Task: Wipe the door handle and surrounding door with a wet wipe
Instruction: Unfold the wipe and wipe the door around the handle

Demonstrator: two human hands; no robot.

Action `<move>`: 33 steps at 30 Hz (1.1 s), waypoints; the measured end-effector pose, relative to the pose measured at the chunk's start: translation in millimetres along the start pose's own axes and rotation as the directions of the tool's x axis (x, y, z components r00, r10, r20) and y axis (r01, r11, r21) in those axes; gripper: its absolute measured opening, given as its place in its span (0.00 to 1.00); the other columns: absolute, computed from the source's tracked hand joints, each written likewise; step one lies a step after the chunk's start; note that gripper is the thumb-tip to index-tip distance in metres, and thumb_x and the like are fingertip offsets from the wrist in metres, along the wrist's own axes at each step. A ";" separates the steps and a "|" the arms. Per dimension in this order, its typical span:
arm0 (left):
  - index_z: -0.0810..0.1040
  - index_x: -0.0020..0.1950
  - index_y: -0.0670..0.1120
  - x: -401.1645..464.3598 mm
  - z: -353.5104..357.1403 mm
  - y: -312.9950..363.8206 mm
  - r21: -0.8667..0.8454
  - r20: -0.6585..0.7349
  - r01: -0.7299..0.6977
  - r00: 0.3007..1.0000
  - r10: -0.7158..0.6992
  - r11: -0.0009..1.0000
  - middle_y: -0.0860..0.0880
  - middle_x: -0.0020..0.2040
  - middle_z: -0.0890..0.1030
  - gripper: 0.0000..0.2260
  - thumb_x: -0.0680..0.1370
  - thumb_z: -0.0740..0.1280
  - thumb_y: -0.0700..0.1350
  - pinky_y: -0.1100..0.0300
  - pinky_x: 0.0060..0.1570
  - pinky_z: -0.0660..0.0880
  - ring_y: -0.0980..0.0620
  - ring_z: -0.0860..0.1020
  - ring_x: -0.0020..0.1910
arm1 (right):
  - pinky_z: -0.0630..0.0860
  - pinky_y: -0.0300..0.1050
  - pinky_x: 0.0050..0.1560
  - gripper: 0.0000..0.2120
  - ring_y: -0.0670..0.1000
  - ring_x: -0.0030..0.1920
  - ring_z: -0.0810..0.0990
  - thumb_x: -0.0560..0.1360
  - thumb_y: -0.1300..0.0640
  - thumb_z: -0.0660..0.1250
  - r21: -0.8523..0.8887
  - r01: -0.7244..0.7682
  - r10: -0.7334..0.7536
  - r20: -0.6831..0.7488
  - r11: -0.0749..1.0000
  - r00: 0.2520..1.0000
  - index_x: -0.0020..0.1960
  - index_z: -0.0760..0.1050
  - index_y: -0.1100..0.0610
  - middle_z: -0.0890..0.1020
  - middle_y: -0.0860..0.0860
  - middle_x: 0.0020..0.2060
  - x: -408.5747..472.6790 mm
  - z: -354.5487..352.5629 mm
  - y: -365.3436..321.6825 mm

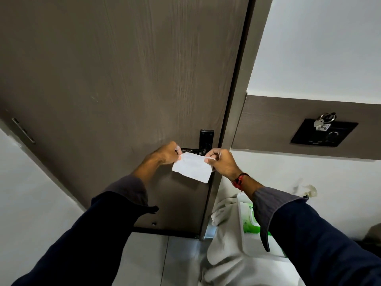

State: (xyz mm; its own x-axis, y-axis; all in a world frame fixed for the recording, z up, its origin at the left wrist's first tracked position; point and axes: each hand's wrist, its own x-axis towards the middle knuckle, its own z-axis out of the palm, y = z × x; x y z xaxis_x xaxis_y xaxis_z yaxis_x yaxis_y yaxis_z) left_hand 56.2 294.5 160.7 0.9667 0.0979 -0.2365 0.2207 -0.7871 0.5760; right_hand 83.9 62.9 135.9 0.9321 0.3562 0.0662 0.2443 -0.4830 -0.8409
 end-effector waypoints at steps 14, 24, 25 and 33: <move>0.78 0.48 0.35 -6.6 93.3 17.2 -0.326 -0.876 -0.155 0.420 -0.236 0.933 0.37 0.48 0.78 0.03 0.76 0.66 0.31 0.43 0.48 0.78 0.40 0.77 0.45 | 0.81 0.55 0.48 0.07 0.58 0.54 0.79 0.79 0.58 0.64 -0.535 0.166 -0.249 -0.087 0.828 0.965 0.51 0.79 0.60 0.83 0.58 0.48 42.7 31.5 -26.8; 0.55 0.79 0.34 11.5 154.8 62.1 -0.273 -0.809 0.069 0.523 -0.268 0.959 0.34 0.80 0.57 0.27 0.86 0.53 0.49 0.43 0.75 0.63 0.37 0.58 0.79 | 0.80 0.54 0.53 0.10 0.58 0.57 0.79 0.81 0.53 0.66 -0.584 0.312 -0.313 0.103 0.749 0.944 0.55 0.80 0.59 0.83 0.58 0.53 53.9 17.6 -15.4; 0.52 0.80 0.33 14.6 153.9 66.8 -0.285 -0.772 0.089 0.568 -0.284 0.954 0.33 0.81 0.53 0.27 0.86 0.49 0.49 0.44 0.77 0.61 0.37 0.54 0.80 | 0.79 0.54 0.54 0.12 0.59 0.59 0.79 0.81 0.53 0.65 -0.589 0.326 -0.317 0.122 0.740 0.940 0.57 0.80 0.60 0.83 0.58 0.55 53.1 14.4 -14.9; 0.27 0.76 0.36 7.5 174.5 128.2 -0.384 -0.813 -0.105 0.510 -0.282 0.917 0.37 0.75 0.24 0.40 0.84 0.58 0.45 0.46 0.74 0.64 0.31 0.49 0.77 | 0.56 0.63 0.82 0.32 0.63 0.82 0.60 0.79 0.56 0.62 -0.841 0.541 -0.819 0.301 0.014 0.489 0.79 0.63 0.69 0.62 0.64 0.81 52.9 -72.1 4.7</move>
State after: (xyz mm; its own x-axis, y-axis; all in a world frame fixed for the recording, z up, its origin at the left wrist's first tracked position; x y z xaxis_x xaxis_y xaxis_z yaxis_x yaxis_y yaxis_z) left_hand 69.1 88.1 96.3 0.5363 0.7666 0.3531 0.1507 -0.4986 0.8536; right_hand 153.7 21.8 174.1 0.1749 0.8103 0.5593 0.7324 -0.4867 0.4760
